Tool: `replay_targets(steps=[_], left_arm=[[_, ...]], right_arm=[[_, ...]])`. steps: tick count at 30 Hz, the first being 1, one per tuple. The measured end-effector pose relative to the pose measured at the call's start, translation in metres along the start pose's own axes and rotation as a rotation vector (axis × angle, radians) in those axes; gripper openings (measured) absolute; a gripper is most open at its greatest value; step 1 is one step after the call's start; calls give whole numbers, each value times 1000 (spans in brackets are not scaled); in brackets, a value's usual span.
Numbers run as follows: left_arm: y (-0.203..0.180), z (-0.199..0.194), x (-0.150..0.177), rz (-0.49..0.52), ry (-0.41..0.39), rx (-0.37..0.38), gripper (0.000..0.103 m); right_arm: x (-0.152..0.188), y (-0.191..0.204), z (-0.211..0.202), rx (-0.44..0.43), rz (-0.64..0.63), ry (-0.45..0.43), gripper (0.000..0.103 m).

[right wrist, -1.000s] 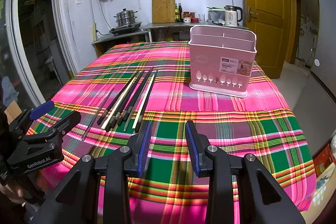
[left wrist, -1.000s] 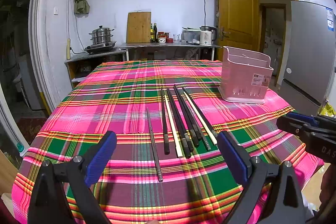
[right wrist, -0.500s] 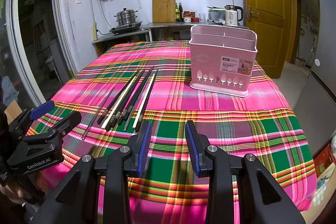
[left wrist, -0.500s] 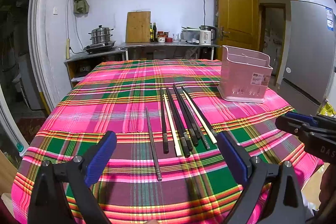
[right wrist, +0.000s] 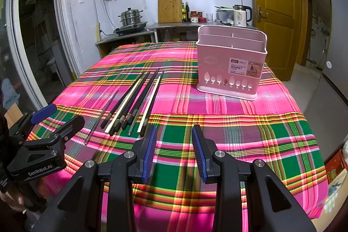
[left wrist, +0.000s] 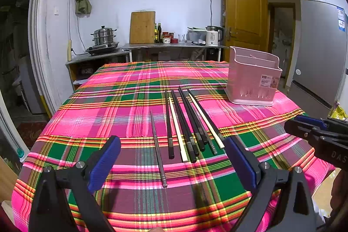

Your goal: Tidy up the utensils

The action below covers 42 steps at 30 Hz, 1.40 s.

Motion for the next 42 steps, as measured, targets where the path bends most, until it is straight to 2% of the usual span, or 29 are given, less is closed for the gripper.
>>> replay_targets(steps=[10,16,22,26,32,36,42], left_arm=[[12,11,2,-30,49,22,98],[29,34,5,-43,141,-24,98],[49,64,-1,-102,220,-35,91],[57,89,-3,-131,291,-39,83],[64,122,2,-148,396,-44,64],[58,127,-2,-117,398,-34,55],[58,130,-3,-79,398,-70,40]], right_arm=[[2,1,7,-8,3,8,34],[-7,4,18,-29,1,16,34],[-18,10,34,-55,-15,37,34],[-26,11,49,-62,-16,56,34],[-38,11,79,-74,-16,97,34],[-44,13,106,-85,-15,149,34],[-48,18,142,-115,-19,220,34]])
Point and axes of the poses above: each gripper's, at about its wrist camera, not at the fingertips, and z roughly the way its jaws point, y to its left, x to its underside, the point moved 7 cm from there along z, roughly the way its jaws point, and after that the axes turned 7 degrees about -z, right-handed, at the moved point
